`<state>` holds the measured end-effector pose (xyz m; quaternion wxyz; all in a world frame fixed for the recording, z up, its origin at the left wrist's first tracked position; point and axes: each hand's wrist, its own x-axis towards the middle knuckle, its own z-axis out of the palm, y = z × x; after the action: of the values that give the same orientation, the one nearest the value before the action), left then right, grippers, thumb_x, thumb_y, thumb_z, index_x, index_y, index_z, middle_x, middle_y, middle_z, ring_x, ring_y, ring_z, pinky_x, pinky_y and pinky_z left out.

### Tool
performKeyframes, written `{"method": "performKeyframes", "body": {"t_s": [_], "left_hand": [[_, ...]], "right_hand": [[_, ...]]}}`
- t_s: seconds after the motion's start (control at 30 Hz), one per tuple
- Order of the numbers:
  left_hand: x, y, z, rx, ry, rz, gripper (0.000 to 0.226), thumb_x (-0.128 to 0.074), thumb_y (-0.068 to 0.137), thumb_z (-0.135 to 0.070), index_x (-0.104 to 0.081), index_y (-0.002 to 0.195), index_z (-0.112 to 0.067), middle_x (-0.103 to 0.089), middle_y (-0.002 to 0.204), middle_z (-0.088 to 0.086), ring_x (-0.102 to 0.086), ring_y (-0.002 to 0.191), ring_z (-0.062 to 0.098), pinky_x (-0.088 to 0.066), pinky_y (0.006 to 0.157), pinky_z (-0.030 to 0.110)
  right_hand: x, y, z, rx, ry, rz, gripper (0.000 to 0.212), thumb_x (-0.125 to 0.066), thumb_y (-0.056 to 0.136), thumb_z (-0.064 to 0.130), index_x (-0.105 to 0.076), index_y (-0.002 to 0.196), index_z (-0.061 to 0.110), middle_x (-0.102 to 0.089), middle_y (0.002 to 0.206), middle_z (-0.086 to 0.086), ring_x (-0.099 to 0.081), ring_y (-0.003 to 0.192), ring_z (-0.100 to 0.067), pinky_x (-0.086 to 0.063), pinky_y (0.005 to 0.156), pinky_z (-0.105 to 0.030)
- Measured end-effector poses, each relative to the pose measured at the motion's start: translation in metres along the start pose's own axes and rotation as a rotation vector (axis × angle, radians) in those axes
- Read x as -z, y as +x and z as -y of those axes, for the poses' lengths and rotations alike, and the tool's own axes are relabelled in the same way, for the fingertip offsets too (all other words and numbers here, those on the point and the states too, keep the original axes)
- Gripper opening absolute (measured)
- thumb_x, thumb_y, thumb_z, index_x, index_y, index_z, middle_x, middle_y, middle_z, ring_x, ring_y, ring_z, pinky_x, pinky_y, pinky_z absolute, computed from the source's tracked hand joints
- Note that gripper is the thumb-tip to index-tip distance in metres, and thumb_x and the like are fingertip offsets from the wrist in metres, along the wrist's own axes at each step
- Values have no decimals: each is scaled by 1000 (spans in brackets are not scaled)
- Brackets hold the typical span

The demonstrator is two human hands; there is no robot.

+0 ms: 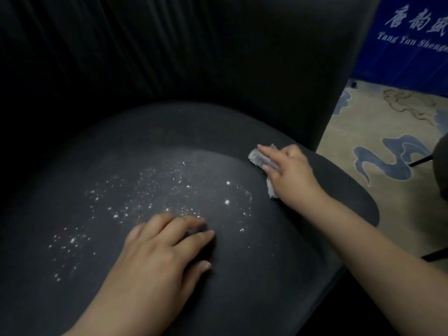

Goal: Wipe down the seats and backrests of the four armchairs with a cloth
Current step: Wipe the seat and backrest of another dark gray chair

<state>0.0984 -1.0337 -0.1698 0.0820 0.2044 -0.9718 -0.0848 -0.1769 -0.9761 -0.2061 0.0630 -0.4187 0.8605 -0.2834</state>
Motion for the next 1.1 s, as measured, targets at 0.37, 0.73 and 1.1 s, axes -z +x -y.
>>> {"method": "performKeyframes", "body": {"t_s": [0.37, 0.73, 1.1], "left_hand": [[-21, -15, -12, -35, 63, 26, 55, -43, 74, -56, -70, 116, -32, -63, 126, -12, -65, 98, 17, -33, 84, 31], [-20, -20, -8, -26, 66, 4, 52, -44, 73, -56, -72, 110, -33, -64, 123, -13, -66, 99, 17, -44, 85, 31], [-17, -18, -3, 38, 72, 39, 55, -80, 64, -53, -70, 114, -32, -64, 123, -13, -64, 98, 17, -50, 79, 37]], "right_hand": [[-1, 6, 7, 26, -69, 42, 43, -51, 95, 29, -44, 135, 45, -35, 108, 3, -43, 108, -23, -38, 98, -38], [-7, 5, 22, 58, 25, 61, 42, -50, 95, 32, -43, 134, 46, -37, 105, 5, -43, 102, -17, -39, 91, -32], [-21, 17, 41, 152, -32, 28, 44, -54, 93, 26, -48, 134, 41, -36, 104, 1, -44, 105, -26, -37, 93, -35]]}}
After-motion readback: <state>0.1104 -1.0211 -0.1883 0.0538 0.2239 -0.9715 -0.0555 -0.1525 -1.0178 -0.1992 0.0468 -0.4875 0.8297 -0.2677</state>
